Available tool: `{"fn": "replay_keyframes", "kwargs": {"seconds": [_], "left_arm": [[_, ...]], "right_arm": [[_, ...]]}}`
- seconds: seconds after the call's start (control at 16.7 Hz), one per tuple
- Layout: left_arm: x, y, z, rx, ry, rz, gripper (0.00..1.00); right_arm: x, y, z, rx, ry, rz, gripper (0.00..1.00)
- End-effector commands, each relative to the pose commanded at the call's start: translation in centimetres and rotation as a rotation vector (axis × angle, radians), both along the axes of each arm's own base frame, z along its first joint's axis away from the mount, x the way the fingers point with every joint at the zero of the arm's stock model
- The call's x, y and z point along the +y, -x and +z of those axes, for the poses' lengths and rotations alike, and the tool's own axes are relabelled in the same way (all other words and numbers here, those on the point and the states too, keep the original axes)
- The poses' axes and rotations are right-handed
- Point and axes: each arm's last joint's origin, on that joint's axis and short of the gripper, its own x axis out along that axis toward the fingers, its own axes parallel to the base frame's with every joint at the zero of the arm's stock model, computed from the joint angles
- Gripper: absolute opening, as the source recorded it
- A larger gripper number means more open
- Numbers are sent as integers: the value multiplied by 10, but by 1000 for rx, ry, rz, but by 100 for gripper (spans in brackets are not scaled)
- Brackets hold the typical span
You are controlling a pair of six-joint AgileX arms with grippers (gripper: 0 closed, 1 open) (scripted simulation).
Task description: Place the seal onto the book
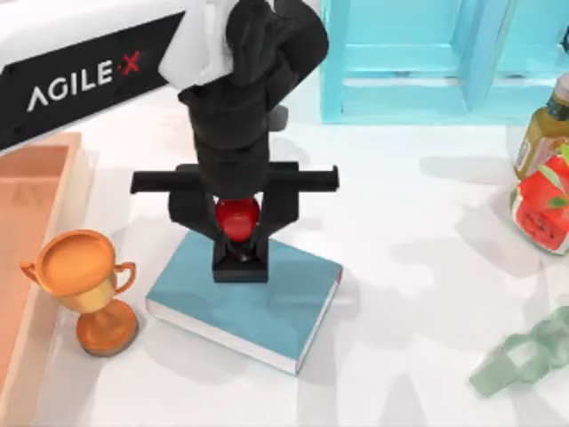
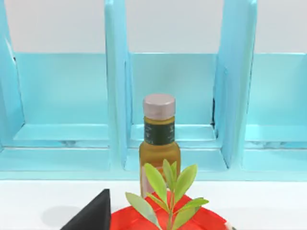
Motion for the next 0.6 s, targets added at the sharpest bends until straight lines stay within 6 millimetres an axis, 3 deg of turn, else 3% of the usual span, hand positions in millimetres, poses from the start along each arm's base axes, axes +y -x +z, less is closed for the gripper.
{"fn": "replay_keyframes", "kwargs": {"seconds": [0.6], "left_arm": [[0,0,0,0,0,0,83]], "right_arm": [[0,0,0,0,0,0,100]]}}
